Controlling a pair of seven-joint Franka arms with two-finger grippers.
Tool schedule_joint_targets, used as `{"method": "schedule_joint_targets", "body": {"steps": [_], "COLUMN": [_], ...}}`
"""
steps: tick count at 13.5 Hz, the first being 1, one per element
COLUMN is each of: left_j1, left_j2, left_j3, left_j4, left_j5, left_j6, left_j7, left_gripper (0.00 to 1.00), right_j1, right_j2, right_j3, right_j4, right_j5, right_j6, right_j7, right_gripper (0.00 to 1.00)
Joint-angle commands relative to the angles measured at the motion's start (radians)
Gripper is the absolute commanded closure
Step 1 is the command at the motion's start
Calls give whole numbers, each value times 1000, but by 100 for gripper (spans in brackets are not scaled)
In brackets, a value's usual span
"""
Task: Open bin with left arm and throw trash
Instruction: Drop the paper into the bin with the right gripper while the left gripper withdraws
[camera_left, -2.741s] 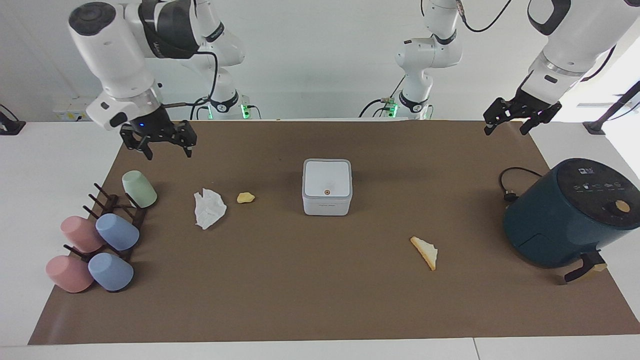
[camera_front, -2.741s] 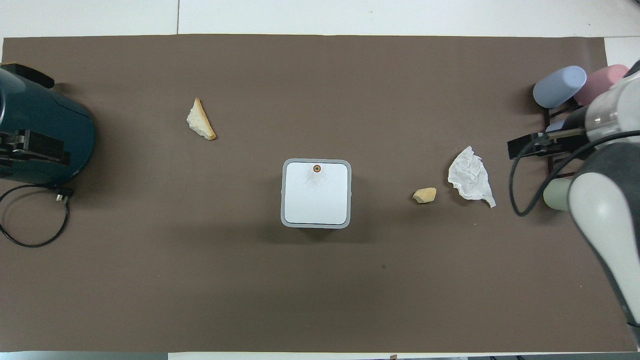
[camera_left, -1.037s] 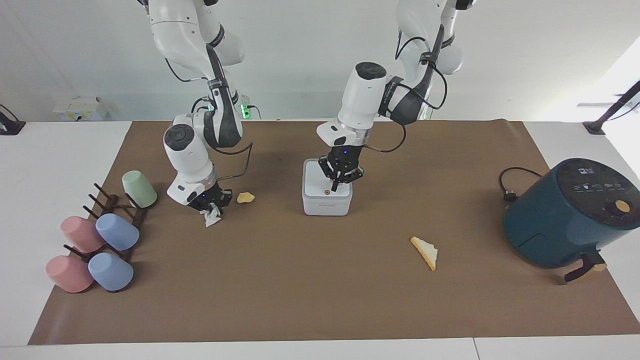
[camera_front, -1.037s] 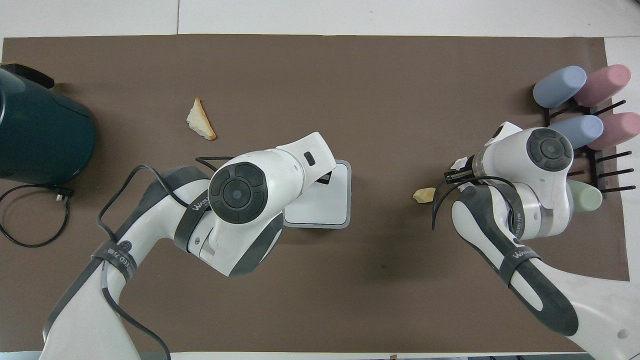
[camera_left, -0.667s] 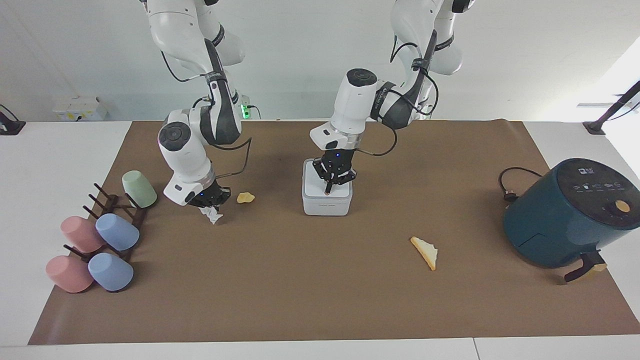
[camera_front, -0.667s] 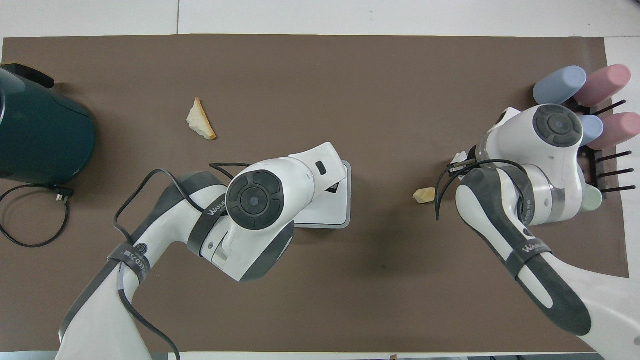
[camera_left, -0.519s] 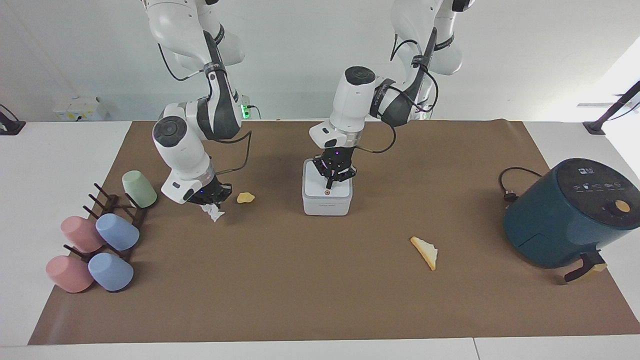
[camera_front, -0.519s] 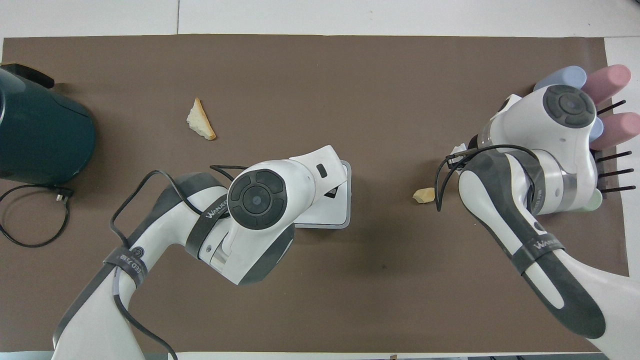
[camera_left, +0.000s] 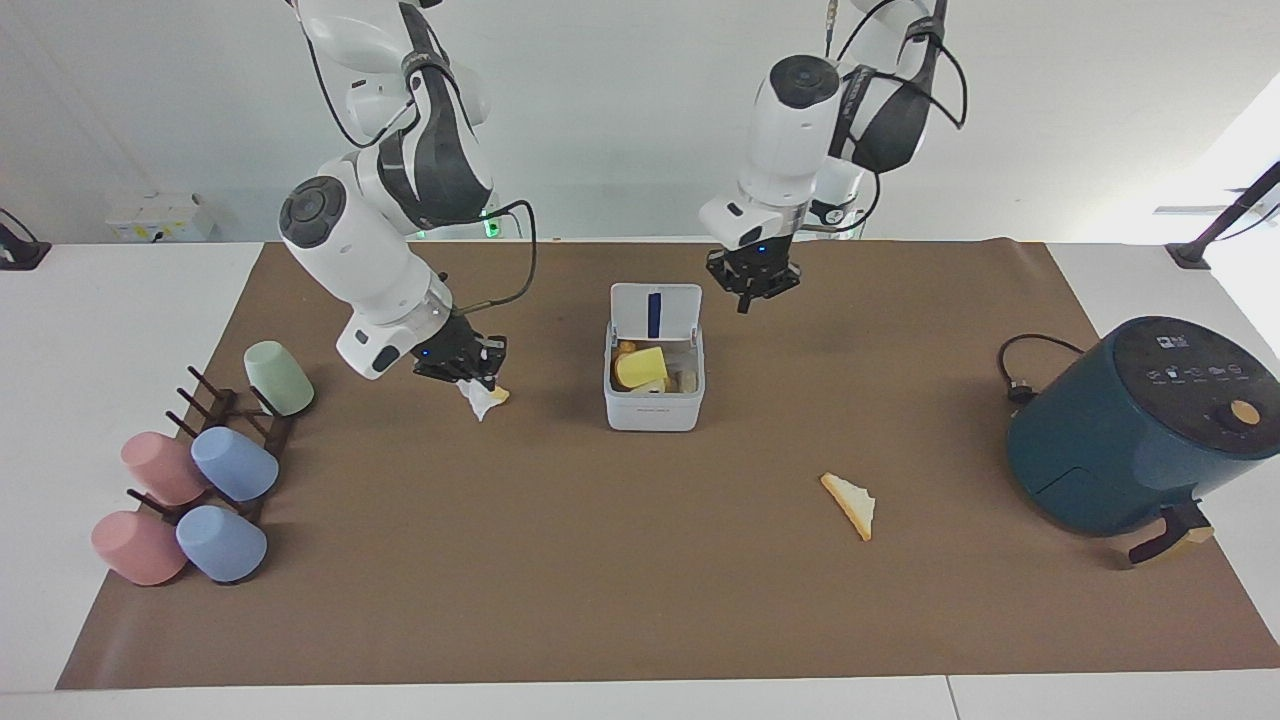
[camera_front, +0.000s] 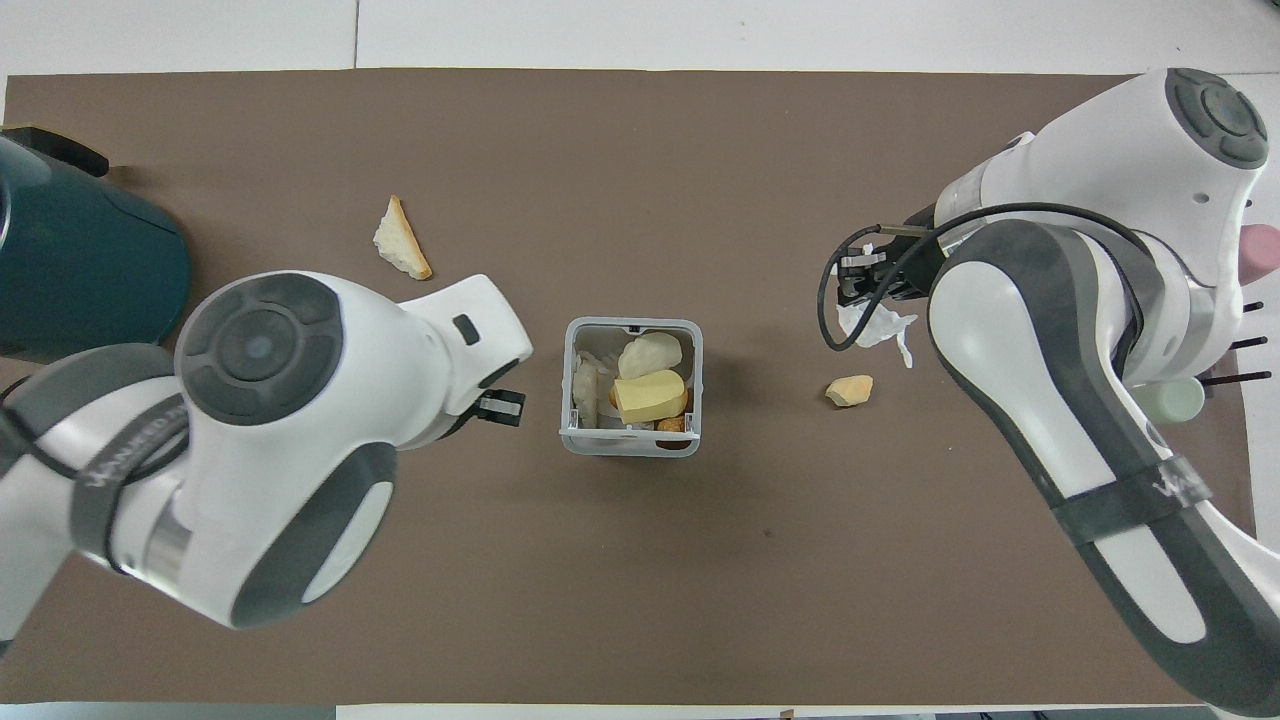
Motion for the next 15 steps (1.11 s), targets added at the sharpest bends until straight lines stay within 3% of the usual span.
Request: {"method": "schedule_joint_targets", "body": {"steps": [1,3,5,8,10,11,12,13,15], "left_j1": [88,186,261,372,426,437,440,447,452], "left_j2": [-69,-99,-116,-96,-51,-29,-6,15,55], "left_j3": [0,6,8,8,8,8,9,9,9], "left_j4": [-33,-27,-23,55,143,192,241,282,338], "left_j5": [-3,-3,-3,-1,-1,-1,-1,0,5], "left_j6": [-64,-118,-118,-140,-185,-215,-235,-252,-256], "left_j7": [9,13,33,125,182,193,195,195,193], "left_gripper": [100,43,4,0,0,0,0,0,0], "right_j1": [92,207,278,349,356,359,362,369,375], "right_j2": [40,51,49,19,-1,-7,-11,-11,-1], "right_j3": [0,0,0,0,0,0,0,0,0], "right_j4": [72,58,-3,-127,-169,-188,-193,-187,-160], "right_j5": [116,126,126,126,126,126,126,126,124], "right_j6": [56,193,348,488,476,477,482,480,479], "right_j7": [260,461,543,545,550,551,554,559,585], "right_gripper": [100,100,100,100,100,88,20,0,0]}}
